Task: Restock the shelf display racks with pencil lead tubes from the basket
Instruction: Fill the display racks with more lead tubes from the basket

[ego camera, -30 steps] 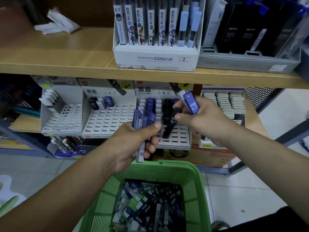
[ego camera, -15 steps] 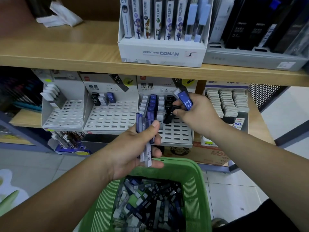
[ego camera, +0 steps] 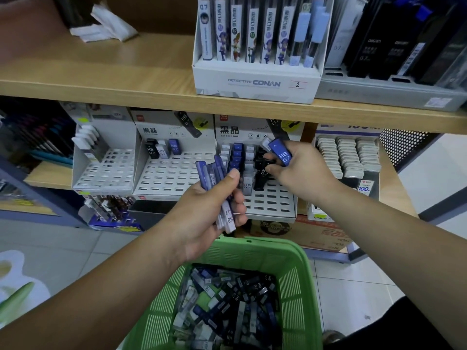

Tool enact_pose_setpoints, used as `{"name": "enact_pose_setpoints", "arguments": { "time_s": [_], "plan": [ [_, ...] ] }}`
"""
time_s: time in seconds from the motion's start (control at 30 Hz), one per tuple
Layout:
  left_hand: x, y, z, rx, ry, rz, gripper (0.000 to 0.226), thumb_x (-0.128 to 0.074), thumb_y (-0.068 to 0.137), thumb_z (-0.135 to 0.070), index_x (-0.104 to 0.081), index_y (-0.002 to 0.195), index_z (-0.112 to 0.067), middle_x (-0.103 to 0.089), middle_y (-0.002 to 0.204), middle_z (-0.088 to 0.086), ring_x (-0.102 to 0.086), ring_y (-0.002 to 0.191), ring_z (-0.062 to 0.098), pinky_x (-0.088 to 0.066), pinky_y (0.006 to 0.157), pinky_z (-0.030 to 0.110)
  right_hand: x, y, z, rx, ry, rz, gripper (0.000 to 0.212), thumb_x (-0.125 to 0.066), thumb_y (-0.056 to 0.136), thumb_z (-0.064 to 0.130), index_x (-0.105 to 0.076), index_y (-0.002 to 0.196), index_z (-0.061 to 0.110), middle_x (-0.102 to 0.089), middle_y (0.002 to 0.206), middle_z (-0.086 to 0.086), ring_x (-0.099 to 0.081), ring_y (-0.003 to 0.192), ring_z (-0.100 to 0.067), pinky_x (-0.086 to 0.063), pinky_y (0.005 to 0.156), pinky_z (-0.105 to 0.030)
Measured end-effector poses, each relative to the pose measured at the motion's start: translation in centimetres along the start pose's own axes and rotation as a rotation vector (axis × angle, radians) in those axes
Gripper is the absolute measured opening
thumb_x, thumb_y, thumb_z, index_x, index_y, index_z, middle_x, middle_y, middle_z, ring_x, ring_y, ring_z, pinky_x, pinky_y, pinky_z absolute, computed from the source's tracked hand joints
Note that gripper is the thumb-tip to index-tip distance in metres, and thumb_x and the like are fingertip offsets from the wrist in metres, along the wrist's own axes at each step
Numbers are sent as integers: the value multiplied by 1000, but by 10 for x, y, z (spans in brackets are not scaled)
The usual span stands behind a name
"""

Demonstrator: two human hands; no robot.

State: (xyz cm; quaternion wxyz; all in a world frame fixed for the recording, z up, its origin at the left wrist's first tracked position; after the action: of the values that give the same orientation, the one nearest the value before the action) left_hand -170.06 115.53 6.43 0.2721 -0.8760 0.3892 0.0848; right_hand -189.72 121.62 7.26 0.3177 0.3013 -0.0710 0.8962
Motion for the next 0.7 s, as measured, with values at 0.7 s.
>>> {"name": "enact_pose_setpoints", "arguments": {
  "time_s": [0.7],
  "plan": [
    [-19,16,-13,-108,-131,-102,36,-59,98,-52,-68,88,-19,-67,88,8,-68,85,27,-53,80,45,-19,-75,44,-340,411,414,28,-81,88,25,-70,100,2,-77,84,-13,-30,45,-16,-23,47,-27]
  ]
}}
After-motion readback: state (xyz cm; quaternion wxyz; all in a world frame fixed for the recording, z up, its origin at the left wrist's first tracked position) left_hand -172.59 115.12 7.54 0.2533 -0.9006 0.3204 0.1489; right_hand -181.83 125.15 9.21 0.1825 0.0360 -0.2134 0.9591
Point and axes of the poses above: each hand's wrist, its own y-axis towards the middle knuckle, its own x-axis out of the back of the hand, z = x × y, the point moved 5 cm from there along y, towards the middle knuckle
